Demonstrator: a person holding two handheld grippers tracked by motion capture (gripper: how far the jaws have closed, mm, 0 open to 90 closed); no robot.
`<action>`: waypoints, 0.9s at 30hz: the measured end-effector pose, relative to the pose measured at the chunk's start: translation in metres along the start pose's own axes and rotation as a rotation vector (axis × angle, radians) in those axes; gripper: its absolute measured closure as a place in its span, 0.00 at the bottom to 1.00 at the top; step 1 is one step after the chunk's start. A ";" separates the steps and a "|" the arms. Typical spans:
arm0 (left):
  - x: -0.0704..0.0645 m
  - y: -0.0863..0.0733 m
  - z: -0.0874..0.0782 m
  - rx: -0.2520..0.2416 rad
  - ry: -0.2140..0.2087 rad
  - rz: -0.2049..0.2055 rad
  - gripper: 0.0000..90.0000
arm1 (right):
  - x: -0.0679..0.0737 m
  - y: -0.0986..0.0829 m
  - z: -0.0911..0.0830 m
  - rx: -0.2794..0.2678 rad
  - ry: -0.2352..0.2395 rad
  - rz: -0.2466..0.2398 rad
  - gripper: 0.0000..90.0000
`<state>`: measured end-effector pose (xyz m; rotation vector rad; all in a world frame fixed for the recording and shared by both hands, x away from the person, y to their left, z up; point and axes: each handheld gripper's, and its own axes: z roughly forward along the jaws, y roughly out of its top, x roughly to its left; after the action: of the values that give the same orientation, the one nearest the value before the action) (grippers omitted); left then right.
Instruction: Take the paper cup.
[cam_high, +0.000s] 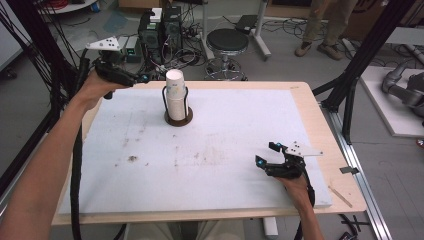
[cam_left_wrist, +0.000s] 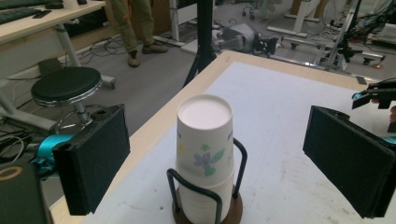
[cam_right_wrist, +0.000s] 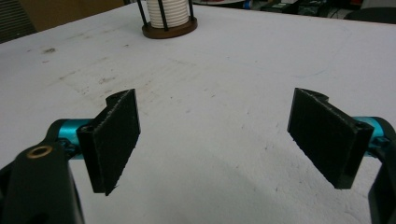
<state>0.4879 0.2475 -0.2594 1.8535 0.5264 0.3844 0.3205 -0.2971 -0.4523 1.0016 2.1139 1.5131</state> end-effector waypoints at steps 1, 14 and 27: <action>0.003 0.005 0.004 0.007 -0.012 -0.003 0.08 | 0.000 0.000 0.000 0.002 0.001 0.002 0.19; 0.019 0.026 0.032 0.145 -0.074 0.031 0.08 | 0.000 0.000 0.000 0.001 0.002 0.005 0.19; 0.021 0.048 0.064 0.312 -0.103 0.104 0.08 | -0.001 0.000 0.000 0.001 0.005 0.008 0.19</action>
<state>0.5463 0.1936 -0.2351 2.1955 0.4392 0.2855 0.3213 -0.2972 -0.4523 1.0095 2.1170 1.5199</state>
